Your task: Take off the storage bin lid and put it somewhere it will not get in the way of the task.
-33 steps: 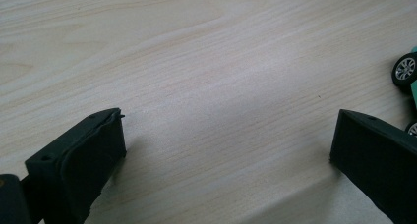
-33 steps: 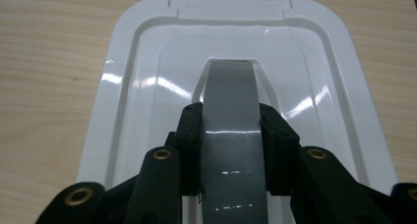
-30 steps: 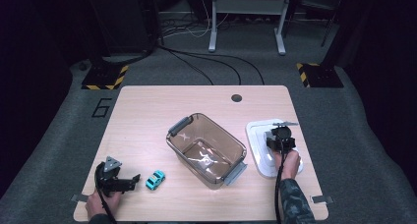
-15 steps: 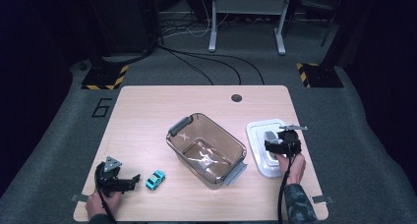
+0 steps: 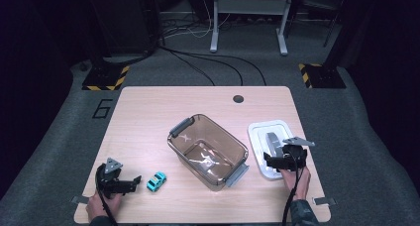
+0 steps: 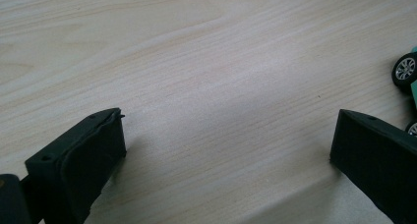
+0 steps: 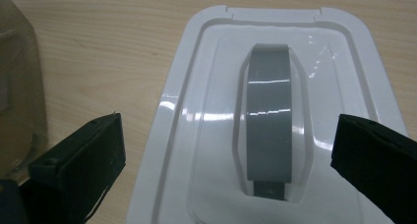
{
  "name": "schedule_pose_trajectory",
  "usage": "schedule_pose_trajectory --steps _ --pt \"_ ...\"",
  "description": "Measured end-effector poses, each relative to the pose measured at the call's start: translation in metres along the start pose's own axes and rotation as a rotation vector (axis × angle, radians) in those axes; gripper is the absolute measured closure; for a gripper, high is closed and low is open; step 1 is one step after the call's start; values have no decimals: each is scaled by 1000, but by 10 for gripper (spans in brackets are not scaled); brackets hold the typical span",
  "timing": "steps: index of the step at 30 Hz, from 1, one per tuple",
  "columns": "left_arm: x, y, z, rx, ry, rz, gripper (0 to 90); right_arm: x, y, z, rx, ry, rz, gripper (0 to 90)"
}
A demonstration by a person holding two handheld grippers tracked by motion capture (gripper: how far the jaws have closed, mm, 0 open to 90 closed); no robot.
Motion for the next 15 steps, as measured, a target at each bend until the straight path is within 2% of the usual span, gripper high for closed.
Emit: schedule_pose_trajectory --steps 2,4,5,6,8,15 --pt "0 0 0 0 -4 3 0 2 -1 -1 -3 -3 1 0" --pt "0 0 0 0 0 -3 0 11 -5 -7 -17 -35 27 0" --pt "0 0 0 0 -3 0 0 11 -5 -7 -17 -35 27 0" --pt "0 0 0 0 -2 -1 0 16 -8 -12 -35 -51 39 0" --pt "0 0 0 0 -3 0 0 22 -10 -19 -39 -74 49 0" --pt "0 0 0 0 -3 -1 0 38 -11 -36 -85 -121 70 0"
Point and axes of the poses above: each handheld gripper's, and its own axes: y roughly forward along the jaws, x roughly out of its underside, z roughly to its right, the point moved 2 cm from there along y, roughly forward along the jaws, and after that the axes turned 13 degrees about -z, right-handed, at the moved point
